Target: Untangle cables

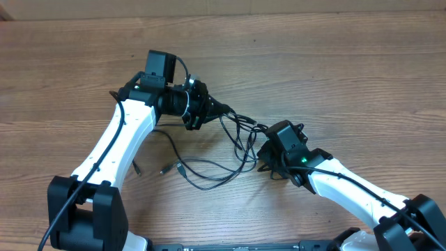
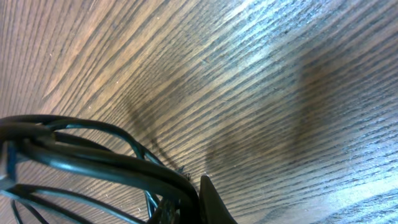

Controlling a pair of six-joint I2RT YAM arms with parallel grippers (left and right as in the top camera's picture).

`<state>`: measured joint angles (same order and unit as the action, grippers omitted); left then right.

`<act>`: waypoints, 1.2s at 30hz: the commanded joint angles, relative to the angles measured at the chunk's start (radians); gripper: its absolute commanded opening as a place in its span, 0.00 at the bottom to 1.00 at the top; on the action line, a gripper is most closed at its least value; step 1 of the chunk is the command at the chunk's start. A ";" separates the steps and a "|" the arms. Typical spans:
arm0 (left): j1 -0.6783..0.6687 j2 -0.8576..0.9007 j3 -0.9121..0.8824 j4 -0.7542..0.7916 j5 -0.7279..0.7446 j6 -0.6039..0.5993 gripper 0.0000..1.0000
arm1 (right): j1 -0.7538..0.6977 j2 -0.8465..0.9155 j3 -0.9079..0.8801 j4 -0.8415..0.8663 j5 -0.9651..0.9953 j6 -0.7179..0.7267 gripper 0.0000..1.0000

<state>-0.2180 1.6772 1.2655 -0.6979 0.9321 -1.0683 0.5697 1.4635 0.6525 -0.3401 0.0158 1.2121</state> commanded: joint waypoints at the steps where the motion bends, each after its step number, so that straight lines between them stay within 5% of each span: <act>1: 0.009 0.000 0.014 -0.036 -0.088 -0.015 0.04 | -0.011 0.013 -0.005 -0.007 0.035 0.022 0.04; 15: -0.079 0.000 0.014 -0.112 -0.472 -0.046 0.10 | -0.009 0.013 -0.005 0.003 0.036 0.014 0.19; 22: -0.193 0.000 0.014 -0.112 -0.656 -0.127 0.32 | -0.009 0.013 -0.005 -0.004 0.036 0.014 0.22; 36: -0.313 0.012 0.014 -0.105 -0.813 -0.408 0.93 | -0.009 0.018 -0.005 -0.007 0.035 0.014 0.23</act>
<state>-0.5228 1.6772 1.2659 -0.8047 0.1768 -1.3552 0.5690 1.4693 0.6525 -0.3447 0.0338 1.2293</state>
